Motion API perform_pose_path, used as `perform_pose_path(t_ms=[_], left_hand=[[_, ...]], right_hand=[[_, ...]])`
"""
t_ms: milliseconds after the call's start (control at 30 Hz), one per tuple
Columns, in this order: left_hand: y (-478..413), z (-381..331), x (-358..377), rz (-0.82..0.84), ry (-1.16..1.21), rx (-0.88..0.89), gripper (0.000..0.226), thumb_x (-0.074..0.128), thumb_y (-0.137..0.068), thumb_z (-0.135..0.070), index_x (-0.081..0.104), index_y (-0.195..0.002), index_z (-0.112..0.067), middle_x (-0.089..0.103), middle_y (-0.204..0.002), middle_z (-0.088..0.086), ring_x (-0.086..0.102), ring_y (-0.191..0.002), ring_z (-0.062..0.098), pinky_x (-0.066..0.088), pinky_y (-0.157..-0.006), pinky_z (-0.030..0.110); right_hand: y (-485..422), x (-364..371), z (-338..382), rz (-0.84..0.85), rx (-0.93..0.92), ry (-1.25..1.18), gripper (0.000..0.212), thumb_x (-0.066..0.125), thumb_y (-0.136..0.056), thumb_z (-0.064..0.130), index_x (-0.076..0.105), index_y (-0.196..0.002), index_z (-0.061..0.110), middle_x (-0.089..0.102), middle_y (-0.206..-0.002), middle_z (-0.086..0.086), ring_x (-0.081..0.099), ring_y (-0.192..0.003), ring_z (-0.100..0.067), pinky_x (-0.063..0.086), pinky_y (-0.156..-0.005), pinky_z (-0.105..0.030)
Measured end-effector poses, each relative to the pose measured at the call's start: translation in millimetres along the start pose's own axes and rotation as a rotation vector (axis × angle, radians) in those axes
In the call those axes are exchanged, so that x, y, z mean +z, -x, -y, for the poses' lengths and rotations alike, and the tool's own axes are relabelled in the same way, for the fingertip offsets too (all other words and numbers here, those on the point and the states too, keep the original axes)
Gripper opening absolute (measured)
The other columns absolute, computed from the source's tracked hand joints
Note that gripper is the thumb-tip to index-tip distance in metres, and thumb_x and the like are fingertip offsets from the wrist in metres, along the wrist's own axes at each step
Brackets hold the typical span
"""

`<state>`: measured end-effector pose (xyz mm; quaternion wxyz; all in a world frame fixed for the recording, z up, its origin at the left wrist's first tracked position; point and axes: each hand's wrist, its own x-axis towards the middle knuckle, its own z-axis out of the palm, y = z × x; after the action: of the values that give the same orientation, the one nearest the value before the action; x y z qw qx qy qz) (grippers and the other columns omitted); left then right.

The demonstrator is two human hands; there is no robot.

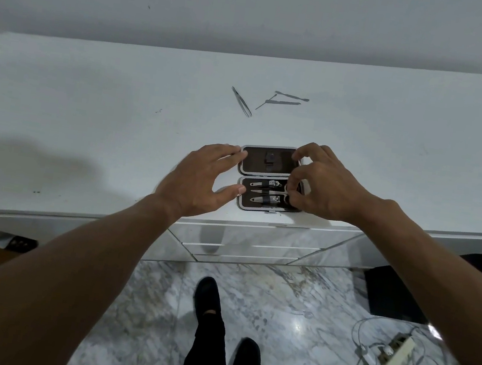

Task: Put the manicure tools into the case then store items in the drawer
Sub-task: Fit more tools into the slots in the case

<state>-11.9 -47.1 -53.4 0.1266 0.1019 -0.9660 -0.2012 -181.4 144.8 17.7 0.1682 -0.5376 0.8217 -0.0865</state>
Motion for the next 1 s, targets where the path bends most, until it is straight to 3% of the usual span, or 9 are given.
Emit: perform_pose_path(t_ms=[267, 833, 1000], left_hand=[[0.0, 1.4, 1.1, -0.002, 0.001, 0.003, 0.062, 0.048, -0.089, -0.055, 0.044, -0.143, -0.023, 0.047, -0.145, -0.003, 0.040, -0.133, 0.015, 0.039, -0.106, 0.041], [-0.5, 1.4, 1.0, -0.018, -0.007, 0.016, 0.063, 0.046, -0.089, -0.056, 0.046, -0.142, -0.022, 0.048, -0.143, -0.003, 0.040, -0.132, 0.014, 0.030, -0.106, 0.027], [-0.3, 0.4, 0.5, -0.018, -0.008, 0.014, 0.063, 0.047, -0.089, -0.056, 0.047, -0.141, -0.021, 0.049, -0.143, -0.003, 0.041, -0.132, 0.014, 0.033, -0.107, 0.030]], right_hand=[[-2.8, 5.8, -1.2, -0.036, -0.025, 0.000, 0.015, 0.066, -0.083, 0.028, 0.076, -0.088, 0.018, 0.048, -0.130, -0.006, 0.042, -0.122, -0.028, 0.047, -0.095, -0.049], [-1.0, 6.1, 2.4, -0.050, -0.021, 0.024, 0.011, 0.068, -0.081, 0.027, 0.077, -0.081, 0.020, 0.051, -0.126, -0.002, 0.042, -0.121, -0.025, 0.046, -0.096, -0.045], [0.2, 4.5, 2.4, -0.054, -0.035, 0.038, 0.011, 0.069, -0.081, 0.029, 0.077, -0.082, 0.021, 0.050, -0.126, -0.002, 0.043, -0.120, -0.025, 0.046, -0.096, -0.044]])
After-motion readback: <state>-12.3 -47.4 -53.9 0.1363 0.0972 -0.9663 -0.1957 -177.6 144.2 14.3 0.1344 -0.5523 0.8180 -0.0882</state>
